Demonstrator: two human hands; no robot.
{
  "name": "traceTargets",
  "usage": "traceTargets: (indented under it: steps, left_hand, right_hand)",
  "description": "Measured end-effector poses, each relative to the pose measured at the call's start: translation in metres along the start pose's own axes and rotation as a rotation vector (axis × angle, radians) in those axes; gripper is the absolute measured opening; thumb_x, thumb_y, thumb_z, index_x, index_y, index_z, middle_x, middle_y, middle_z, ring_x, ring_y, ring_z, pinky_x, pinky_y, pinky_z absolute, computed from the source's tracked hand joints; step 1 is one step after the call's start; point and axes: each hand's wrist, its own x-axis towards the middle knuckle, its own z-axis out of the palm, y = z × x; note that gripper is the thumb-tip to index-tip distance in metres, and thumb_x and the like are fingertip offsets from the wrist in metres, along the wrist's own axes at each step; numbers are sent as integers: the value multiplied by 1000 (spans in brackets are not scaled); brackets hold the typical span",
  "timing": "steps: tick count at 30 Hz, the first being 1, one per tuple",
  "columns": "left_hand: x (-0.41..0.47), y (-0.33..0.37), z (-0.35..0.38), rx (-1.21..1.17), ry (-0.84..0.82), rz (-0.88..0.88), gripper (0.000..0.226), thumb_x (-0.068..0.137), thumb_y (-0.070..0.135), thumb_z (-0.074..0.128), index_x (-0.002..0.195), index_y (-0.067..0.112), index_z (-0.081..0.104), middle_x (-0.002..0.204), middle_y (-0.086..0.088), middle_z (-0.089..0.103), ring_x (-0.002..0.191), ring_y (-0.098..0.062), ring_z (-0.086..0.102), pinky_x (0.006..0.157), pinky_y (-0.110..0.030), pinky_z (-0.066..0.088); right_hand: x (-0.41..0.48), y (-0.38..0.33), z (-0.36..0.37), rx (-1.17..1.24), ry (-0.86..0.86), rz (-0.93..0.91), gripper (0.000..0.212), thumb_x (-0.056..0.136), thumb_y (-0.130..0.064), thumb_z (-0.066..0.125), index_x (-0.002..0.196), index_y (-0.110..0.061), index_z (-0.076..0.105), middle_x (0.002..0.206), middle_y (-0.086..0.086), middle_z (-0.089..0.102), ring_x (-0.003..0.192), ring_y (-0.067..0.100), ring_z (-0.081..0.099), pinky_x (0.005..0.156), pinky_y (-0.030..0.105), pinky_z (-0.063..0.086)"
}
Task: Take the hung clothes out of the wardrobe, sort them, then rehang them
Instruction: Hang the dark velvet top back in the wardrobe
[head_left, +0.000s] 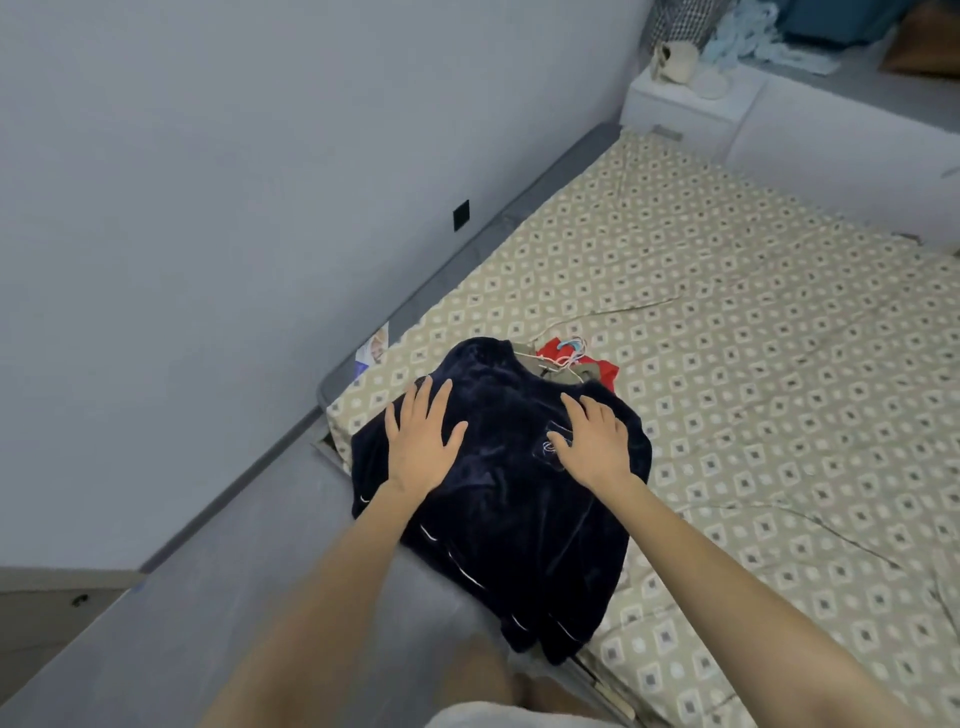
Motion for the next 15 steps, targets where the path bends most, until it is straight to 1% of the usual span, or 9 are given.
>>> traceTargets:
  steps: [4, 8, 11, 15]
  left_hand:
    - [48, 3, 19, 4, -57, 30, 62, 102, 49, 41, 157, 26, 21, 164, -4, 20, 152, -23, 11, 121, -51, 4]
    - [104, 2, 44, 26, -109, 81, 63, 102, 48, 43, 157, 24, 22, 164, -4, 20, 152, -23, 14, 121, -52, 8]
    - [149, -2, 75, 13, -206, 97, 64, 102, 47, 42, 157, 24, 20, 164, -4, 17, 152, -23, 11, 121, -52, 5]
    - [205, -14, 126, 2, -294, 119, 66, 102, 48, 41, 158, 25, 15, 166, -1, 11, 153, -20, 4, 122, -50, 1]
  right_hand:
    - [34, 18, 7, -5, -49, 64, 65, 100, -46, 44, 155, -22, 20, 159, 9, 23, 146, 28, 19, 117, 48, 22]
    - [75, 36, 18, 15, -84, 153, 65, 100, -46, 44, 155, -22, 19, 160, 10, 20, 147, 30, 17, 117, 49, 21]
    - [107, 51, 36, 31, -122, 240, 66, 100, -46, 44, 155, -22, 17, 161, 11, 17, 147, 31, 15, 118, 50, 20]
    - [149, 74, 70, 92, -143, 364, 67, 100, -45, 45, 156, -23, 16, 161, 11, 15, 148, 30, 13, 119, 50, 17]
